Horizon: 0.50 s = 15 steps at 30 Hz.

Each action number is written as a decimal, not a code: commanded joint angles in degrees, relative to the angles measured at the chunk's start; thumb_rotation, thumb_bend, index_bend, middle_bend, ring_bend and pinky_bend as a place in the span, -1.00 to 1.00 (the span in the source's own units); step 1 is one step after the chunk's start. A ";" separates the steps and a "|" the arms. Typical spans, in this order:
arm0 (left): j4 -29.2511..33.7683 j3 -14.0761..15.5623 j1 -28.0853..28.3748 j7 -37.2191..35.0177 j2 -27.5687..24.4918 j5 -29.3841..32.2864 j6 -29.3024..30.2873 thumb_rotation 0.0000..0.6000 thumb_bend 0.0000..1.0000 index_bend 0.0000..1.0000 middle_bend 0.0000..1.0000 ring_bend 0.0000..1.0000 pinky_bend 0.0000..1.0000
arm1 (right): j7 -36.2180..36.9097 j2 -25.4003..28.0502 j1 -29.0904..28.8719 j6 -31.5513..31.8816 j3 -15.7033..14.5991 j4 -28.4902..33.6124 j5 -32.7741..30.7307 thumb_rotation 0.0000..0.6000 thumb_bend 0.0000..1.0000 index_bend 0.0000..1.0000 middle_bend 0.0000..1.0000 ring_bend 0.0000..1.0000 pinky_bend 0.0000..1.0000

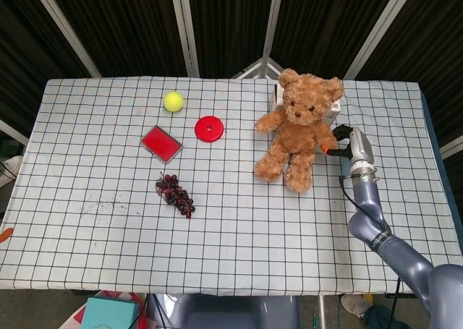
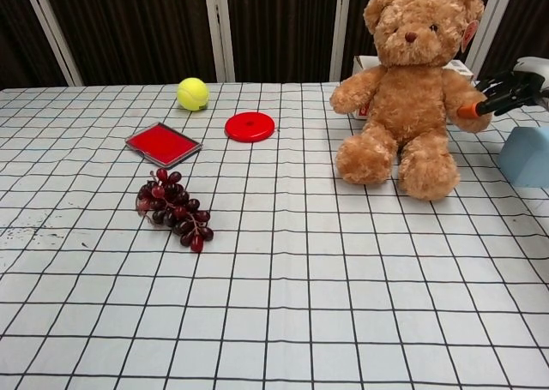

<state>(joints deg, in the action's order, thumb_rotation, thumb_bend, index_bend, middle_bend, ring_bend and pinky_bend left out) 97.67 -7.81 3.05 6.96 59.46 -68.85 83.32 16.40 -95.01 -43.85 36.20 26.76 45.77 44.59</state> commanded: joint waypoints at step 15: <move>0.11 0.04 -0.15 -0.54 -0.30 -0.06 0.11 1.00 -0.59 -0.53 -0.85 -0.96 -0.62 | -3.14 0.19 -0.13 0.46 0.17 1.49 -0.92 1.00 -0.46 0.05 0.02 -0.22 -0.62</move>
<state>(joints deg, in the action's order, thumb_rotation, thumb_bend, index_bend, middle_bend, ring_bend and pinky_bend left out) 97.78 -7.77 2.90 6.41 59.16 -68.92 83.43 13.58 -94.68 -44.14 36.79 27.13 47.41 43.99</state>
